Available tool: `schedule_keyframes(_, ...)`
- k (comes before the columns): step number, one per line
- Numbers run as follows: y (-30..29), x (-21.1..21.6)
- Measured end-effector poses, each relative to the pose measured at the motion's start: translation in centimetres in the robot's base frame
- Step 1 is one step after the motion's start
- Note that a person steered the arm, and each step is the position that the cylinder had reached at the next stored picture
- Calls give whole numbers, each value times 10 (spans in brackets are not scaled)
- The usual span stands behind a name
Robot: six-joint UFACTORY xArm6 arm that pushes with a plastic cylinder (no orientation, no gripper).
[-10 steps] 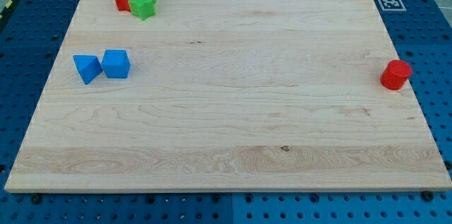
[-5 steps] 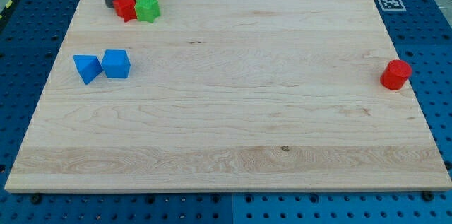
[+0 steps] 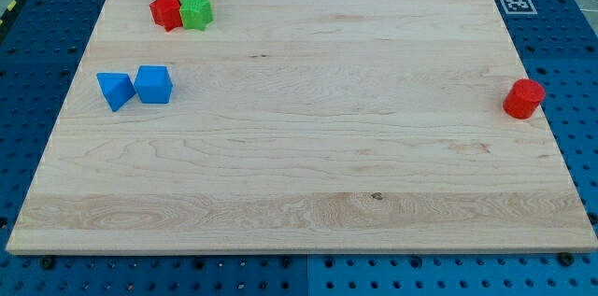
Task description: Move the red star towards the red circle
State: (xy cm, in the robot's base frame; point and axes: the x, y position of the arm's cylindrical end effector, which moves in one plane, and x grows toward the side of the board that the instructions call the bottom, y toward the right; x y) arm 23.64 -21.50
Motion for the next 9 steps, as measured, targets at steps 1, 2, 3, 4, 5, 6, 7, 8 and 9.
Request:
schedule_keyframes(1, 0, 26)
schedule_keyframes(2, 0, 53)
schedule_keyframes(3, 0, 70)
schedule_keyframes(4, 2, 73)
schedule_keyframes(5, 5, 83)
schedule_keyframes(6, 19, 102)
schedule_keyframes(7, 45, 108)
schedule_keyframes(8, 71, 105)
schedule_keyframes(9, 95, 96)
